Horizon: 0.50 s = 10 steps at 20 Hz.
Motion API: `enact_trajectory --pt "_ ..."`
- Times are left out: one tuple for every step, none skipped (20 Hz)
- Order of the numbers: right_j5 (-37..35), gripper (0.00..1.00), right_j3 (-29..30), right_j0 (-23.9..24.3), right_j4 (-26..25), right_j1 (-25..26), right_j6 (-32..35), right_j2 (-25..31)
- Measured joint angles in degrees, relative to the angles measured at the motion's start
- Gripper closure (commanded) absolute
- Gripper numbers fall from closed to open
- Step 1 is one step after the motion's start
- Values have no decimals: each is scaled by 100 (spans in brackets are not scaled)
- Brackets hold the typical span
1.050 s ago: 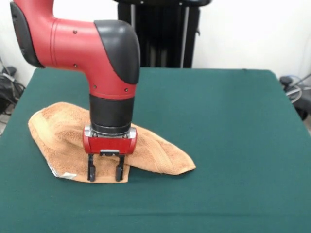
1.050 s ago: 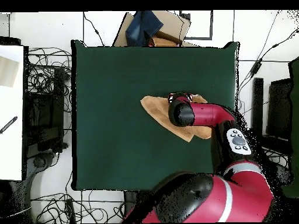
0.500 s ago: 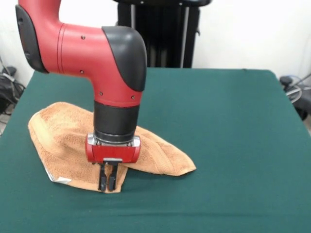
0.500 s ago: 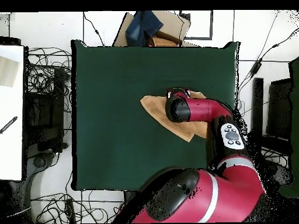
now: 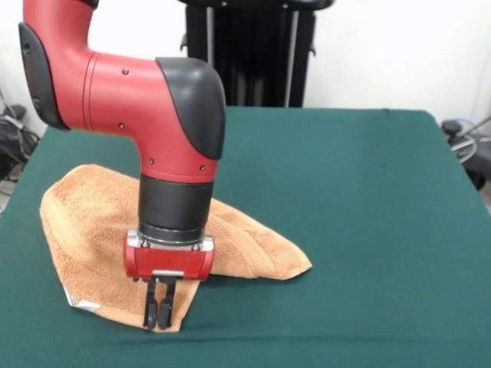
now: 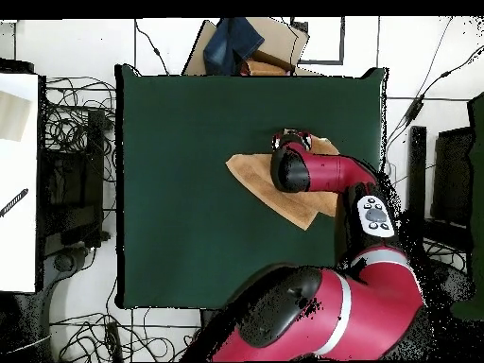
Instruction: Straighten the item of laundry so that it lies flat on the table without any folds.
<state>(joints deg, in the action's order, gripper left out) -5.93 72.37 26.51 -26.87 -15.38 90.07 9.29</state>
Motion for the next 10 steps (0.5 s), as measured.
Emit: enact_trajectory --pt "37 100 -22 1 -1 17 0 -1" --pt "82 100 -56 2 -1 41 0 -1" --pt "102 100 -72 2 -1 51 0 -1" --pt "132 100 -102 2 -1 69 0 0" --pt "148 100 -118 2 0 79 0 0" --pt "171 100 -148 4 0 96 0 2" --pt "176 100 -157 5 -1 101 0 2" --pt "176 100 -164 6 -1 105 0 5" --pt "175 100 -168 7 -1 106 0 6" --pt "174 100 -181 16 -2 112 0 21"
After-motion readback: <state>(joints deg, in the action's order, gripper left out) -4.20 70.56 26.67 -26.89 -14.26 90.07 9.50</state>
